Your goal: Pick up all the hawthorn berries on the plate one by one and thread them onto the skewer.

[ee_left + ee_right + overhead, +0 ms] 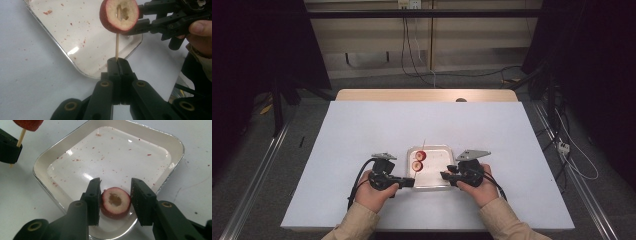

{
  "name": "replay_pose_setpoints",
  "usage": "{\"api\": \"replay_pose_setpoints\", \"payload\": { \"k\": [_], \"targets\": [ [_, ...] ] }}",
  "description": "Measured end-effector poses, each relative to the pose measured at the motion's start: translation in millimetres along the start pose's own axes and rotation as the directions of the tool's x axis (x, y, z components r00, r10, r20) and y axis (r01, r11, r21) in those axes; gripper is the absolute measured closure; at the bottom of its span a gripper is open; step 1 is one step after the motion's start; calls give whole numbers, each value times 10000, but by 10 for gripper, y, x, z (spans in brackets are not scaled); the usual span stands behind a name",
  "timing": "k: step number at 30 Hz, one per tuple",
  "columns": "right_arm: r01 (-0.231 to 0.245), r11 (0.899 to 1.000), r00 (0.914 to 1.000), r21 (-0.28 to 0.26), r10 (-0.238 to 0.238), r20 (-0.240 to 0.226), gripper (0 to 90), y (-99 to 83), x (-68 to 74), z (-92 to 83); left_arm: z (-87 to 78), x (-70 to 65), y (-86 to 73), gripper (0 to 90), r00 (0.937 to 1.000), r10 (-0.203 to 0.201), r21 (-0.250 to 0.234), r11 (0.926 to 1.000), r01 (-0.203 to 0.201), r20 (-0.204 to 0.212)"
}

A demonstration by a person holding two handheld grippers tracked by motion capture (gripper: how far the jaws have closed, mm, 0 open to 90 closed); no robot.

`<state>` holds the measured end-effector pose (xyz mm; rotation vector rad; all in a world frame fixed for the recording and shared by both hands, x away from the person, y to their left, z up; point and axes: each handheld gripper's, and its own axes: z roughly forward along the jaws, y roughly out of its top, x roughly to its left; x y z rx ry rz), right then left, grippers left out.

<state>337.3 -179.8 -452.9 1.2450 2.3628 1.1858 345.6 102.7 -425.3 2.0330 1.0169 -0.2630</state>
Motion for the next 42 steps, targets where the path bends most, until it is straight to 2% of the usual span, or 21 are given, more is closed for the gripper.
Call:
{"api": "replay_pose_setpoints", "payload": {
  "k": [2, 5, 9, 11, 17, 19, 20, 23, 25, 27, 29, 32, 34, 40, 42],
  "targets": [
    [-203, 9998, 9998, -63, 204, 58, 615, 12, -14, 14, 2, -2, 1, 900, 10000, -12, -14, 10000, 12, 2],
    [-708, 9964, 9975, -468, 706, -48, 615, 60, -37, 51, 4, 0, 2, 900, 10000, -22, -35, 10000, 22, 43],
    [-851, 9940, 9963, -689, 856, 44, 615, 188, -11, 168, -10, 11, 6, 900, 10000, -47, -31, 10000, 47, 41],
    [-583, 9959, 9980, -697, 599, 208, 615, 260, 19, 247, -21, 23, 4, 900, 10000, -56, -37, 10000, 56, 22],
    [-469, 9971, 9986, -595, 483, 222, 613, 351, 86, 453, -60, 48, -2, 900, 9999, -145, -94, 9999, 145, -35],
    [-468, 9976, 9987, -516, 479, 196, 572, 353, 93, 485, -67, 54, -8, 900, 9998, -192, -129, 9997, 191, -37],
    [-557, 9973, 9982, -483, 566, 173, 512, 352, 90, 495, -74, 58, -8, 900, 9998, -193, -121, 9997, 192, -31],
    [-801, 9948, 9965, -626, 815, 209, 467, 358, 58, 473, -83, 57, -5, 900, 9998, -192, -147, 9997, 191, -89],
    [-1032, 9904, 9941, -915, 1059, 253, 505, 376, 16, 421, -82, 52, -2, 900, 9998, -183, -152, 9997, 182, -70],
    [-1150, 9863, 9925, -1179, 1190, 278, 626, 394, -32, 374, -78, 49, 0, 900, 9998, -186, -177, 9997, 185, -53],
    [-1236, 9847, 9914, -1230, 1279, 275, 703, 396, -63, 367, -79, 50, 3, 900, 9999, -155, -176, 9997, 154, -31],
    [-1200, 9875, 9922, -1024, 1227, 202, 774, 379, -73, 406, -79, 58, 4, 900, 9999, -156, -152, 9998, 156, -20],
    [-1333, 9871, 9909, -884, 1344, 72, 800, 369, -72, 419, -78, 65, 1, 900, 9999, -155, -146, 9998, 155, -16],
    [-1024, 9927, 9947, -638, 1021, -75, 840, 328, -15, 342, -79, 56, 3, 900, 9999, -158, -146, 9998, 158, -22],
    [-1059, 9923, 9943, -637, 1052, -151, 844, 285, -6, 305, -78, 50, 9, 900, 10000, -99, -132, 9999, 99, -12]
  ]
}}
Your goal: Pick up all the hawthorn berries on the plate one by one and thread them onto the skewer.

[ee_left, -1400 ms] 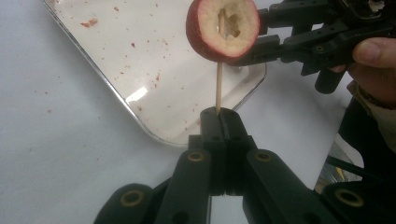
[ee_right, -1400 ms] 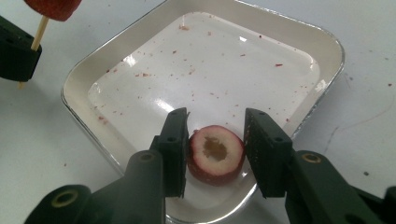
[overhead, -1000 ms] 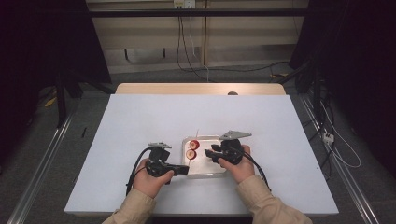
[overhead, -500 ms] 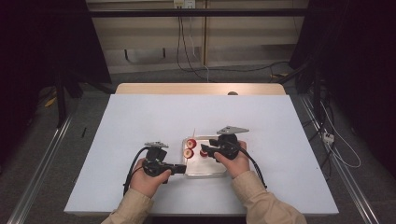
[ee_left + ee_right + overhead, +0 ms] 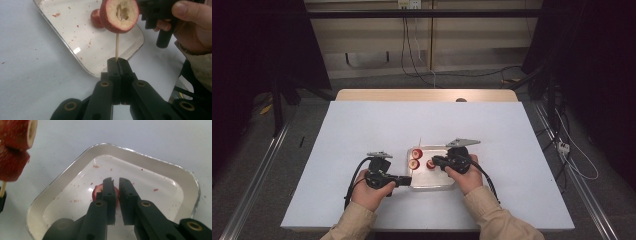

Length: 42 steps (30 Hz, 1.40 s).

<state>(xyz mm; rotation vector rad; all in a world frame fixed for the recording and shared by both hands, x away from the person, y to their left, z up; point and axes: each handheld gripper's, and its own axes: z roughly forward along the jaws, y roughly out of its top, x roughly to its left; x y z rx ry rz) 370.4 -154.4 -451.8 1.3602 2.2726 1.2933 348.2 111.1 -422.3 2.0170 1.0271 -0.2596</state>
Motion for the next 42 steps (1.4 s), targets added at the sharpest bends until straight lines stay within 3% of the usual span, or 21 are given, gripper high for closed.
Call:
{"api": "replay_pose_setpoints", "payload": {
  "k": [5, 10, 17, 22, 26, 30, 33, 36, 39, 42],
  "targets": [
    [-293, 9995, 9993, 126, 296, -208, 828, -87, 37, -98, 4, -14, 0, 900, 10000, 6, -32, 10000, -6, -8],
    [-98, 9999, 9996, -88, 95, -268, 788, -97, 83, -174, -3, -8, -2, 900, 10000, -42, -35, 10000, 42, -42],
    [228, 9996, 9989, -158, -234, -398, 728, -60, 187, -144, 5, -7, -7, 900, 10000, -63, -41, 10000, 63, -40],
    [-193, 9996, 9989, -199, 184, -442, 682, -33, 181, -74, 4, -2, -8, 900, 10000, -86, -29, 10000, 86, -32],
    [-221, 9998, 9992, 20, 221, -341, 652, -53, 179, 2, 4, 7, -11, 900, 9999, -105, 37, 9999, 105, -33],
    [-513, 9984, 9971, 221, 525, -546, 617, -79, 177, 33, 7, 12, -14, 900, 9999, -124, -1, 9999, 124, -44],
    [-436, 9981, 9971, 441, 462, -598, 644, -97, 192, 49, 5, 10, -12, 900, 9999, -108, 36, 9999, 108, -40],
    [-744, 9959, 9935, 511, 785, -819, 725, -132, 176, 70, 7, 9, -12, 900, 9999, -101, 51, 9999, 101, -56],
    [-1062, 9940, 9896, 271, 1083, -951, 727, -124, 153, 56, 12, 14, -14, 900, 10000, -80, 102, 9999, 80, -8],
    [-1617, 9864, 9802, -293, 1571, -1209, 727, -61, 121, -22, 28, 14, -20, 900, 9999, -125, 240, 9996, 123, 97]
  ]
}}
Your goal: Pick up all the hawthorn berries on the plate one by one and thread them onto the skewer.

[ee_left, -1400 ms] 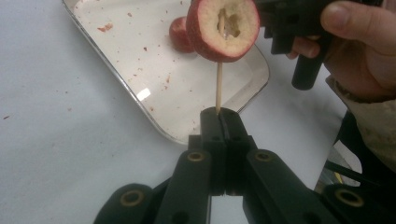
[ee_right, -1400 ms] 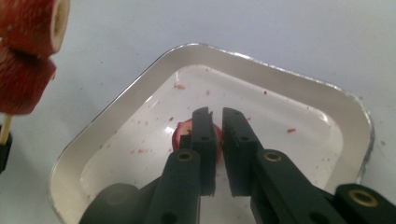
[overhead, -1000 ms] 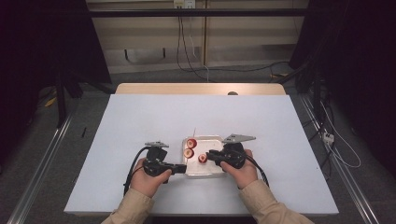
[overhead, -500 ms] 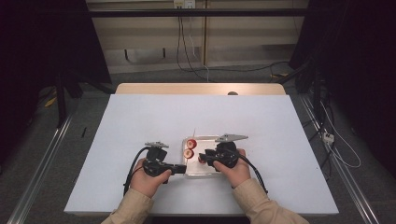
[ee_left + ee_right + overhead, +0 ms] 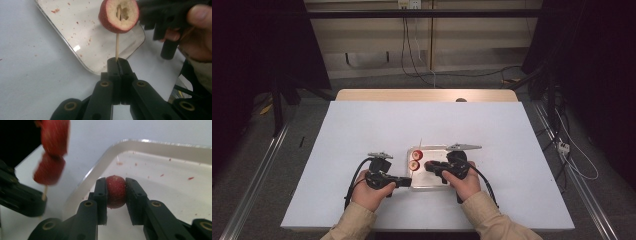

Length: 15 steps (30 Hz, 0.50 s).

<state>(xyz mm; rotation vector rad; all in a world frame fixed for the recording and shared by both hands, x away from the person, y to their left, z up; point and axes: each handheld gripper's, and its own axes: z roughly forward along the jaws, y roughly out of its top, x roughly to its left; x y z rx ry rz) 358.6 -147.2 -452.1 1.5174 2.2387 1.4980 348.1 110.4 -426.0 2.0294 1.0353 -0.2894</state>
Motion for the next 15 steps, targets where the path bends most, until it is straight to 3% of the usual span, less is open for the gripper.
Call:
{"api": "replay_pose_setpoints", "payload": {
  "k": [4, 12, 15],
  "targets": [
    [-382, 9976, 9993, -577, 383, 9, 727, 119, -34, -136, 30, -25, -12, 900, 10000, 58, 248, 9997, -59, 48],
    [-890, 9834, 9954, -1581, 936, 221, 728, 323, -154, -411, 139, -148, -40, 900, 9995, 278, 861, 9959, -291, 160],
    [-920, 9806, 9953, -1731, 960, 149, 729, 368, -141, -459, 201, -189, -48, 900, 9982, 380, 1141, 9925, -431, 462]
  ]
}}
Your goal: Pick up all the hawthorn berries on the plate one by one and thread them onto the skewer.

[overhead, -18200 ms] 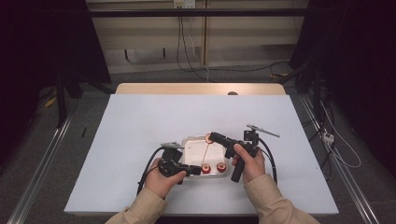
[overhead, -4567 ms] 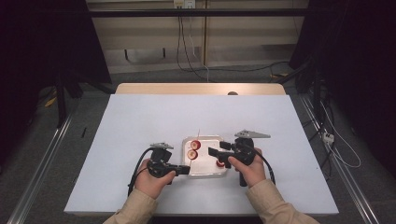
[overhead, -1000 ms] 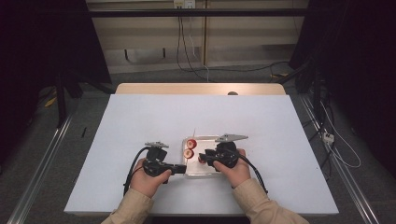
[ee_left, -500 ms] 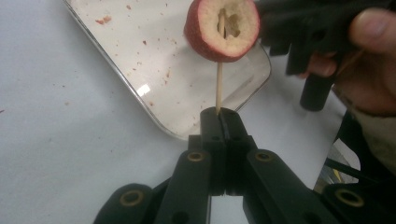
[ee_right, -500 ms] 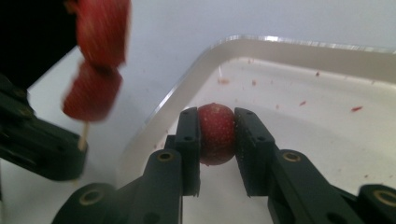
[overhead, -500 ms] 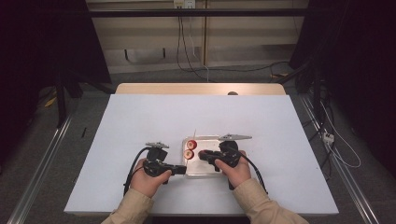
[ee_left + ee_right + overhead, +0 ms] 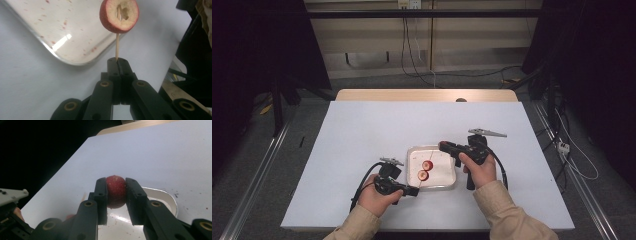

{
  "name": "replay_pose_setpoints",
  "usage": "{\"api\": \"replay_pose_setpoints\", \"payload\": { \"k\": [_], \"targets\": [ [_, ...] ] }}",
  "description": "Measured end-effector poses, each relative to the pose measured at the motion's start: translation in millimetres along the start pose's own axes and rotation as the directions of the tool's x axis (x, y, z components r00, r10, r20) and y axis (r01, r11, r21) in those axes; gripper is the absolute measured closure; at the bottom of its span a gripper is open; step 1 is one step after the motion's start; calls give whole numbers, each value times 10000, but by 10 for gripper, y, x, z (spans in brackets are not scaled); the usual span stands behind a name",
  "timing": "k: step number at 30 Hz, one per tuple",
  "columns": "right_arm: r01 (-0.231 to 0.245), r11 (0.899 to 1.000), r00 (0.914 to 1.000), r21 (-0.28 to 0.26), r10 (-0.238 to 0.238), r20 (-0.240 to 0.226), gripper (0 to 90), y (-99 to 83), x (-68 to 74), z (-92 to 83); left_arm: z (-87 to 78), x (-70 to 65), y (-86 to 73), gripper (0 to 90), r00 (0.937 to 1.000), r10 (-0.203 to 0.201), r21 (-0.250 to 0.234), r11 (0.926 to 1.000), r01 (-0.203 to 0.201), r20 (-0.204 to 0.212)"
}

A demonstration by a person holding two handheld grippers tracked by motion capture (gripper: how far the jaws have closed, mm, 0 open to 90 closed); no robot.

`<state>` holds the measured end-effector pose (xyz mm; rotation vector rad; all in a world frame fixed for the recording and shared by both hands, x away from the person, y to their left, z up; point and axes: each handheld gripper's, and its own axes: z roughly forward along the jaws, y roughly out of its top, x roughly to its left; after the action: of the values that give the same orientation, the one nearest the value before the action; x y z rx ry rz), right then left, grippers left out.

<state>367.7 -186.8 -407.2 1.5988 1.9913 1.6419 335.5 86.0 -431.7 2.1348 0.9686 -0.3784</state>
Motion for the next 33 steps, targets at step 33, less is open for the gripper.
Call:
{"api": "replay_pose_setpoints", "payload": {
  "k": [33],
  "targets": [
    [104, 9999, 9989, 2, -104, -465, 729, -13, 125, 59, 28, 5, 3, 900, 10000, -19, -52, 10000, 18, -70]
  ]
}}
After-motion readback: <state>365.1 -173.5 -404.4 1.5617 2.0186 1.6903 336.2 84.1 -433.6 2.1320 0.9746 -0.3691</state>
